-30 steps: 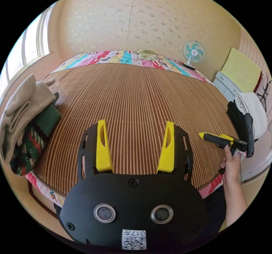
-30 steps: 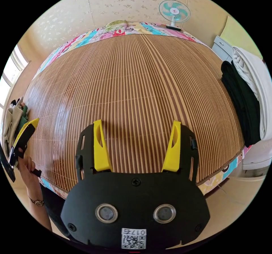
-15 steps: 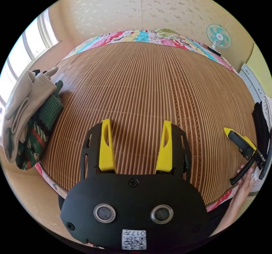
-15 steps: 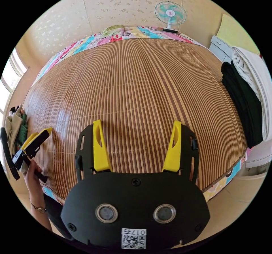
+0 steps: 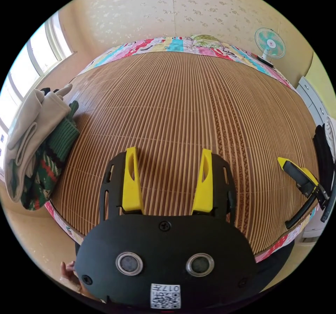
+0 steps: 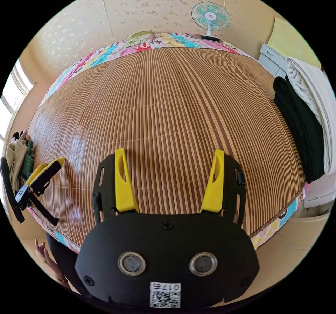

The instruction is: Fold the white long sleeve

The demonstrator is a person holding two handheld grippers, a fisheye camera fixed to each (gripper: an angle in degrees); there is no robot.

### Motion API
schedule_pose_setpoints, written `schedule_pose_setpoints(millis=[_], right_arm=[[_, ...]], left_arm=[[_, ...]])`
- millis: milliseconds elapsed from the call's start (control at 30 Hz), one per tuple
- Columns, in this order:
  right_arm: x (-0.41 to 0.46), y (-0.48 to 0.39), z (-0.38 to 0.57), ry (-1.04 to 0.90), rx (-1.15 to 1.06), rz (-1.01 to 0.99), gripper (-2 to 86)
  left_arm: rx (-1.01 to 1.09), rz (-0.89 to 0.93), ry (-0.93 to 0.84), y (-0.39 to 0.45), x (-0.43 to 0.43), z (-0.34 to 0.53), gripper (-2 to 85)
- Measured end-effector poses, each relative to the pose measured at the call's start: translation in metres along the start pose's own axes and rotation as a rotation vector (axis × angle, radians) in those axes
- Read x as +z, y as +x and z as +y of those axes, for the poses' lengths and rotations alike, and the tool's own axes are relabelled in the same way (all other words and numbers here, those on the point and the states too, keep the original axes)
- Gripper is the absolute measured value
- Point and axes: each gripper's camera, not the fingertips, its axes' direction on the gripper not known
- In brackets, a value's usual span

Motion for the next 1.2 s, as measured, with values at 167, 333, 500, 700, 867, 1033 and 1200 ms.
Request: schedule_pose_setpoints(millis=[167,333,500,700,867,1033,1200], right_arm=[[-0.005,0.006,-0.002,0.0,0.0,0.002,31.4],[-0.009,0.013,-0.004,0.0,0.0,0.003,31.4],[-0.014,0.019,-0.006,0.001,-0.001,0.004,31.4],[-0.02,0.028,-0.008,0.001,-0.001,0.005,31.5],[-0.025,0.035,-0.01,0.001,-0.001,0.007,31.5],[-0.03,0.042,-0.012,0.001,-0.001,0.007,31.5],[-0.034,0.047,-0.013,0.001,-0.001,0.008,31.5]], left_arm=[[0.0,-0.001,0.0,-0.013,0.001,-0.003,23.7],[0.001,-0.002,0.0,-0.027,0.001,-0.005,23.7],[0.001,-0.003,0.0,-0.039,0.001,-0.007,23.7],[0.002,-0.004,0.0,-0.053,-0.001,-0.01,23.7],[0.002,-0.005,0.0,-0.063,-0.003,-0.011,23.7],[0.002,-0.005,0.0,-0.072,-0.006,-0.012,23.7],[0.002,-0.006,0.0,-0.079,-0.009,-0.013,23.7]])
